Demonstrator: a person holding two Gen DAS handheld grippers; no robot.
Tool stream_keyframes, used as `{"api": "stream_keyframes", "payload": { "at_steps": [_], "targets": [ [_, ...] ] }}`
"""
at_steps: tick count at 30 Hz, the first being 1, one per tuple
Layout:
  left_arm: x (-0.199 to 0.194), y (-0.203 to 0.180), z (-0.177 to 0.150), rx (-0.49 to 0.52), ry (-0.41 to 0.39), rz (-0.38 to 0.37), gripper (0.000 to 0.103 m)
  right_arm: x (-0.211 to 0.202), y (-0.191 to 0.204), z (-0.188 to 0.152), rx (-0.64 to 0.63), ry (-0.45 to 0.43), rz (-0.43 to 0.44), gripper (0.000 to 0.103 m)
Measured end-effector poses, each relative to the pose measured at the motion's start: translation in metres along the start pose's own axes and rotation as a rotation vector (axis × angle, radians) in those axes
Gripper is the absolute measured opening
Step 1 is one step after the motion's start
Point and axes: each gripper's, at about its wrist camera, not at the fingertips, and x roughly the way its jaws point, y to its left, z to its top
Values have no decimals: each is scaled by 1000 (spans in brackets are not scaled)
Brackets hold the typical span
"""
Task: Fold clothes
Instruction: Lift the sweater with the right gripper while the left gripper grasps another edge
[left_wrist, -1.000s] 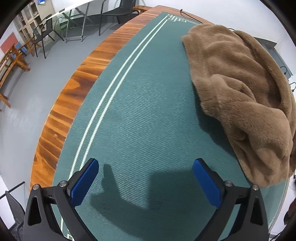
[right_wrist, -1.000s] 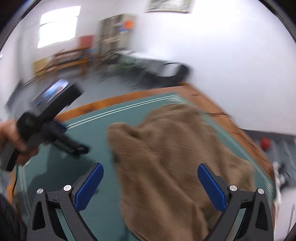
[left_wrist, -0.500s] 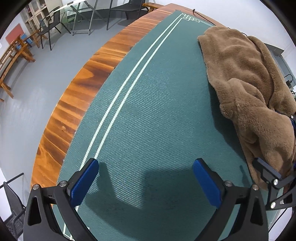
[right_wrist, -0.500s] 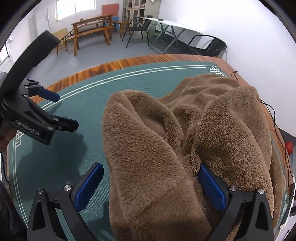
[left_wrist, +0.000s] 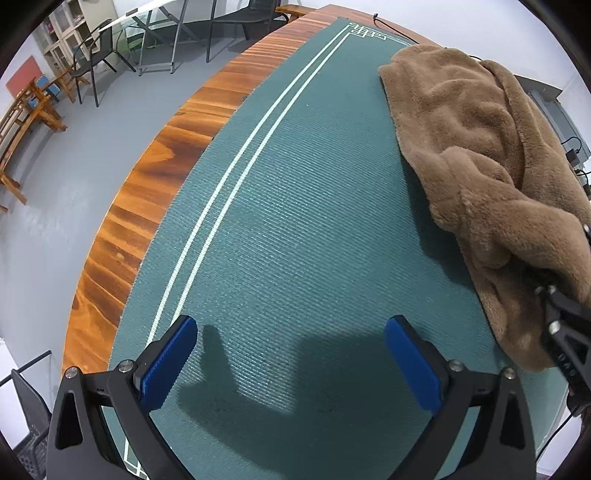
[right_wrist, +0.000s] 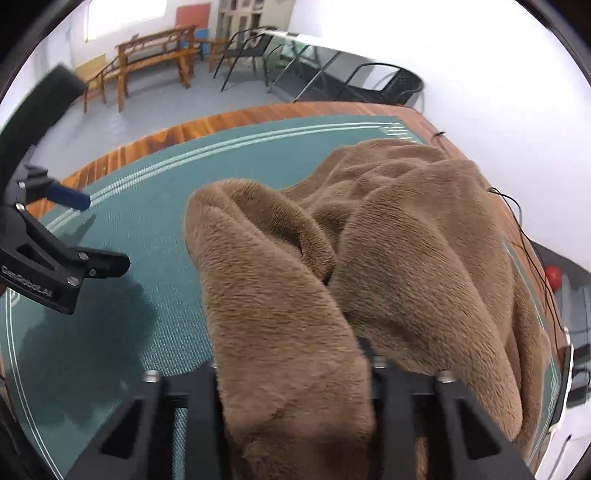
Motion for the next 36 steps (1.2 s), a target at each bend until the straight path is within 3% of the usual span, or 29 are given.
{"api": "stream_keyframes", "payload": {
  "at_steps": [6,11,14,19,26,30,36],
  "targets": [
    [-1,5,1,0,-8,5,102,-29,-7,-11,91,-100,-57,19],
    [-5,4,2,30,-31,8,102,-73,-25,-34,215,-224,-154,18],
    [-22,8,-13,65,-67,10,102,-99,-44,-51,306,-275,-232,18],
    [-26,-1,18,156,-174,-28,102,-139,-85,-87,498,-333,-374,18],
    [-51,-68,56,492,-386,16,102,-156,-127,-142,719,-308,-463,18],
    [-52,-98,75,689,-490,39,102,-161,-130,-160,765,-291,-506,18],
    [-90,-151,75,926,-590,-15,102,-163,-125,-179,814,-260,-559,18]
  ]
}}
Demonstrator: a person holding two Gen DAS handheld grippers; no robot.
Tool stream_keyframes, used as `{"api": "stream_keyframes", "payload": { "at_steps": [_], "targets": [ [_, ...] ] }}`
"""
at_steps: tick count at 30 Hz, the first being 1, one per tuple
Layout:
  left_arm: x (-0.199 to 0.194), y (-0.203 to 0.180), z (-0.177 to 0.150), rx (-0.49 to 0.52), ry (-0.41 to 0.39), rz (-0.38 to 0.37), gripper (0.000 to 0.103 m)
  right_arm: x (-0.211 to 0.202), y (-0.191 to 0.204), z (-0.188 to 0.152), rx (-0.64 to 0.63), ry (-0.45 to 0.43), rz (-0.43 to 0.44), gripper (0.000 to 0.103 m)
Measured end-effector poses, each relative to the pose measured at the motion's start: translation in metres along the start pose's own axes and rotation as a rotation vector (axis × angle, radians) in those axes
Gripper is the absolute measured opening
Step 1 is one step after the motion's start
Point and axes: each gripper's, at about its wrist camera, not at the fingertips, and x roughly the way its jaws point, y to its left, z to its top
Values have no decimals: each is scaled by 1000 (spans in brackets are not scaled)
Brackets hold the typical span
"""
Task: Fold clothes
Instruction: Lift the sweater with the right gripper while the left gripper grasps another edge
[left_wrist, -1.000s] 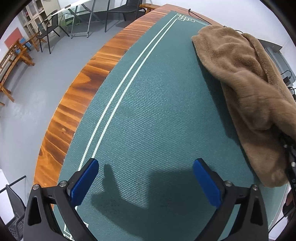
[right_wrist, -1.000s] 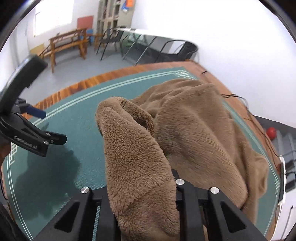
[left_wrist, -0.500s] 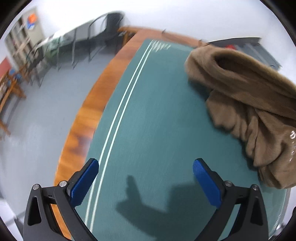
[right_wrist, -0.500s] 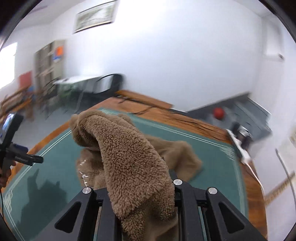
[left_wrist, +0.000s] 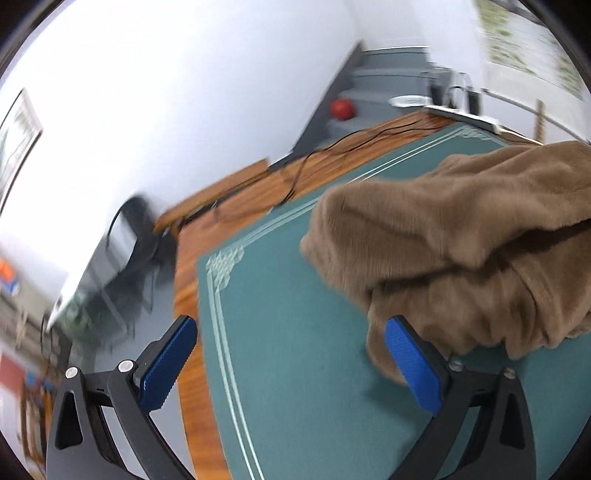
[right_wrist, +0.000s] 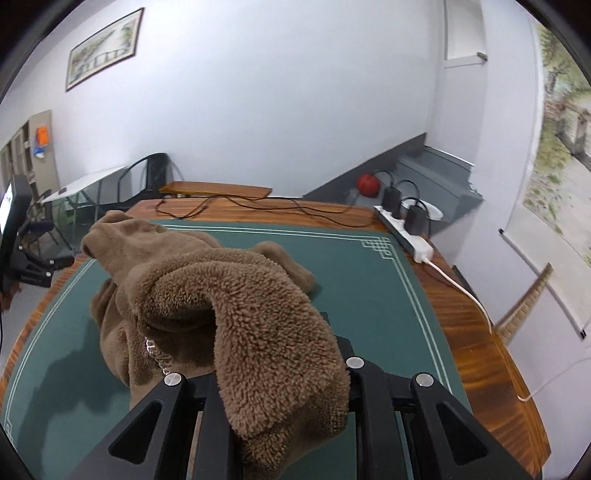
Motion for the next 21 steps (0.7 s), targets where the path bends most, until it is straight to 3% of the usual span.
{"api": "stream_keyframes", "payload": {
  "at_steps": [5,11,16,21],
  "targets": [
    [25,-16,18,174,-49,-118,102,-11,-12,-1,30,-10,-75,18],
    [34,-44,46,273,-73,-234,102,-41,-20,3,42,-68,-162,18],
    [36,-60,69,284,-95,-327,102,-66,-15,7,-5,-104,-221,18],
    [51,-71,82,240,-22,-480,98,-75,-21,4,12,-97,-236,18]
  ]
}}
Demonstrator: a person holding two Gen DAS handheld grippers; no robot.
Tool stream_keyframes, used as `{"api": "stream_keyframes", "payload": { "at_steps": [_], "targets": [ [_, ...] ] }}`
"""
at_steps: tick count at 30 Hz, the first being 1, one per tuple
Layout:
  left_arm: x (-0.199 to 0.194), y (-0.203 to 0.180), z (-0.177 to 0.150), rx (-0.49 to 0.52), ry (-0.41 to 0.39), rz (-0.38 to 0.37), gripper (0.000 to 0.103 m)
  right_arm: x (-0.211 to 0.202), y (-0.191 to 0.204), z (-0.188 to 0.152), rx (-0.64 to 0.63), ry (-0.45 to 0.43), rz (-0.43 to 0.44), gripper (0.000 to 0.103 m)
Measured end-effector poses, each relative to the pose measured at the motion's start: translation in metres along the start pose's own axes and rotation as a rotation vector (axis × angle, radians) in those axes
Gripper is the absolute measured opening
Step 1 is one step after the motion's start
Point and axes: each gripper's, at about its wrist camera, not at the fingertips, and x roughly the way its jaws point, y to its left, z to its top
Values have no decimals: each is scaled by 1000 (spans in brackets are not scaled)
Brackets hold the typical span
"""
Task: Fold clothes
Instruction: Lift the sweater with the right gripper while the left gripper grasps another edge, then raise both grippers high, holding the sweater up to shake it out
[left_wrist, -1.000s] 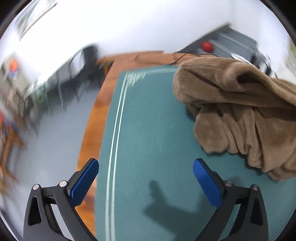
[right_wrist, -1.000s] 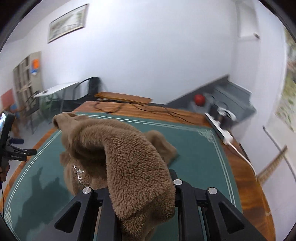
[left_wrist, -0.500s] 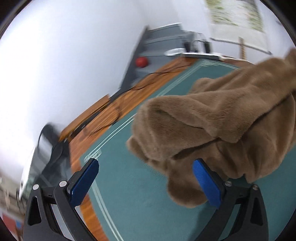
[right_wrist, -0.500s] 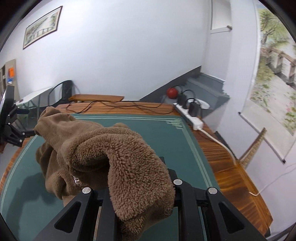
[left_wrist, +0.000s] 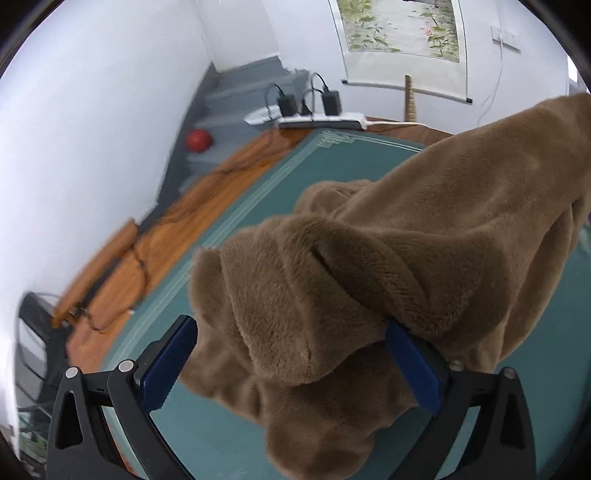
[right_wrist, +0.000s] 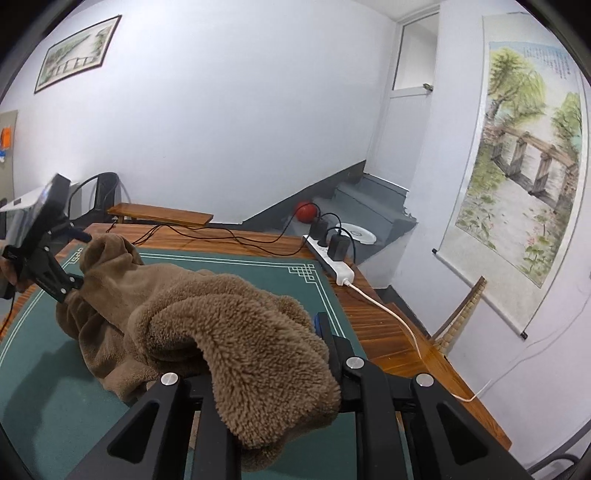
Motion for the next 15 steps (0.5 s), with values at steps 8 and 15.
{"api": "stream_keyframes", "payload": {
  "at_steps": [8,15],
  "targets": [
    [18,14,1,-312,33,-305,25,-7,-10,-2,38,1,-7,18],
    [-39,-1,10,-372,-133,-301,10,-21,-18,18,43,-104,-26,18]
  ]
}}
